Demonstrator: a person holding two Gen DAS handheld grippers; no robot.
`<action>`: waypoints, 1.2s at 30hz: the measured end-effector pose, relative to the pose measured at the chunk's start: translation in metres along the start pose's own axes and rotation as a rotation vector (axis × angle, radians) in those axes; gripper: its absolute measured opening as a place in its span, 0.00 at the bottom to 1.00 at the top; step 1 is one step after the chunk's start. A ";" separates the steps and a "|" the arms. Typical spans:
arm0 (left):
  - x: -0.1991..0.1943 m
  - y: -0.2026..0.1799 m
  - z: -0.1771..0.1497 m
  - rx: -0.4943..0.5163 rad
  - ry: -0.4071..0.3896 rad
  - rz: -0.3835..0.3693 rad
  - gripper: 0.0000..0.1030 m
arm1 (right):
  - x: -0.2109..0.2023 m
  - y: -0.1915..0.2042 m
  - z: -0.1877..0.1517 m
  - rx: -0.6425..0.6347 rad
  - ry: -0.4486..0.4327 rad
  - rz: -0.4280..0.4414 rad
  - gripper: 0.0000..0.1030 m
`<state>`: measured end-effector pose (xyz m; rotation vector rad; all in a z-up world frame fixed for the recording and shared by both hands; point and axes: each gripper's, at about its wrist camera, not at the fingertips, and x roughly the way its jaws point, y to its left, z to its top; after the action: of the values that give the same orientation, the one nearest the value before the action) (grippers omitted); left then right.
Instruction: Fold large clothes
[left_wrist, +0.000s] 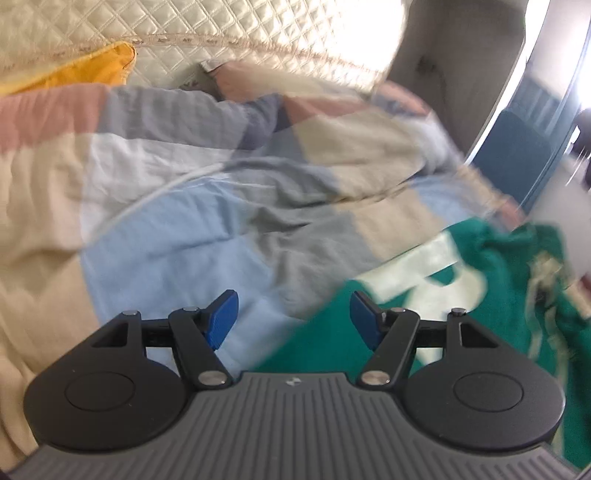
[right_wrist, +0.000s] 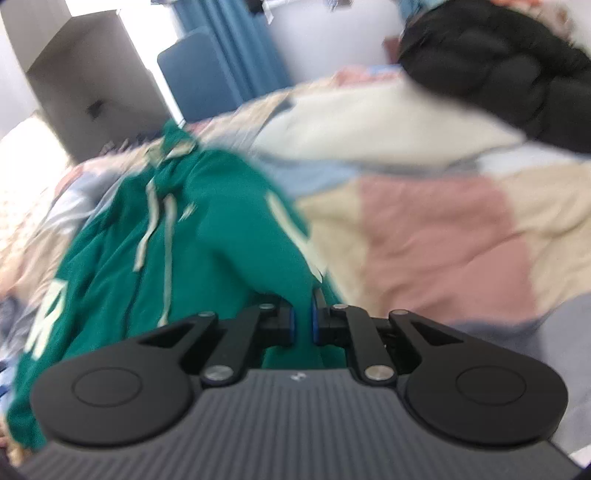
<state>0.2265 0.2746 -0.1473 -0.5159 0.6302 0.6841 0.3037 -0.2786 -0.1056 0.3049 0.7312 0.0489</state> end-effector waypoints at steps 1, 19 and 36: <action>0.005 0.000 0.003 0.036 0.008 0.022 0.70 | -0.002 -0.004 0.002 -0.001 -0.020 -0.020 0.11; 0.009 -0.013 0.087 0.228 0.077 -0.081 0.04 | 0.001 -0.022 0.144 -0.157 -0.207 -0.168 0.10; 0.124 -0.027 0.214 0.251 -0.103 0.215 0.04 | 0.108 -0.087 0.161 -0.279 -0.174 -0.374 0.10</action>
<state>0.3974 0.4409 -0.0764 -0.1806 0.6694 0.8158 0.4858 -0.3868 -0.0885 -0.0959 0.5894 -0.2266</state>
